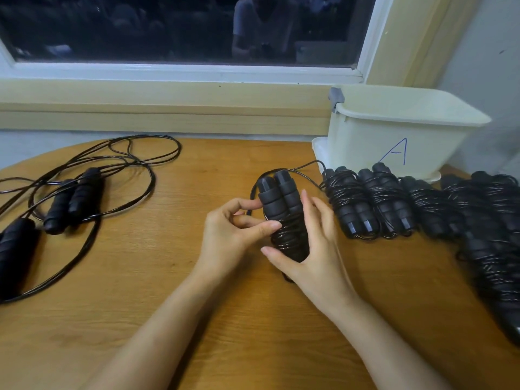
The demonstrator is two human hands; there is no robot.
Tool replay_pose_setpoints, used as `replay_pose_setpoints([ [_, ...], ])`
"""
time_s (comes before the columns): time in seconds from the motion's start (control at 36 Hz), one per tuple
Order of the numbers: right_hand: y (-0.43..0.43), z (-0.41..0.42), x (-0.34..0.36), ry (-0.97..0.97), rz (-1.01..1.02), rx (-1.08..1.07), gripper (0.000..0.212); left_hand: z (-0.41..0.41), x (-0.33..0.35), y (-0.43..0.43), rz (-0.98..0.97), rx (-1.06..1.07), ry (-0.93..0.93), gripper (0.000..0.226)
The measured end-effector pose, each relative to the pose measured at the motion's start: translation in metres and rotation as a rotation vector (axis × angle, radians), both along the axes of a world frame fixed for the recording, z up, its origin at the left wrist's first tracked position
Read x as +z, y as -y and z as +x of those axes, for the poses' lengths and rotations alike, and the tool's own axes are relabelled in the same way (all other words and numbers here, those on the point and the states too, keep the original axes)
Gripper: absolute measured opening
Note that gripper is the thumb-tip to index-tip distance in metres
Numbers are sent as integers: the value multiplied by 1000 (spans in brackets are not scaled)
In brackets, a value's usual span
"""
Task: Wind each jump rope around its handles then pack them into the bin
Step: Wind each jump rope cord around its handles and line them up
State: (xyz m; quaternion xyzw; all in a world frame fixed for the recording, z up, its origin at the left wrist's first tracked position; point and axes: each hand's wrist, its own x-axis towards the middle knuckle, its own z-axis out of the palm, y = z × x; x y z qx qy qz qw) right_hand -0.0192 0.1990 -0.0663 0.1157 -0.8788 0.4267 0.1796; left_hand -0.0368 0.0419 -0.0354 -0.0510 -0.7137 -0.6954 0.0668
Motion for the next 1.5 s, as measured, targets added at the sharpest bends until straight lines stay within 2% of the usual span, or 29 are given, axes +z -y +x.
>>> replay_pose_setpoints([
  [0.08,1,1,1,17,10,-22,112,1,0,-1,20,13,4,51],
  [0.25,5,1,0,21,38,-73,122,0,-6,-1,88,-9,2,47],
  [0.36,2,0,1,-19,24,-116,112,2,-2,-2,73,-51,-13,43],
  [0.53,1,4,1,5,-135,-91,86,2,0,-2,44,-89,-82,38],
  [0.58,1,5,-1,22,-118,-78,85,1,-1,-1,45,-88,-98,38],
  [0.69,2,4,-1,0,-55,-76,98,1,-3,-2,38,-95,-118,40],
  [0.86,-1,-2,-5,-117,-96,-180,80,0,-6,-4,-43,-144,-133,38],
  [1.0,0,-2,-5,-119,-225,-97,78,-3,-7,-1,50,-134,-103,40],
  [1.11,3,2,-3,-103,-321,-8,73,-6,-11,1,166,-108,-41,58],
  [1.25,4,5,1,-42,-412,110,70,-10,-15,3,181,-148,23,63],
  [1.33,5,7,3,-1,-455,172,66,-8,-13,4,135,-215,40,74],
  [1.44,4,9,5,41,-475,218,63,-3,-9,3,100,-252,34,50],
  [1.5,3,8,5,47,-443,238,62,-2,-9,3,124,-255,49,46],
])
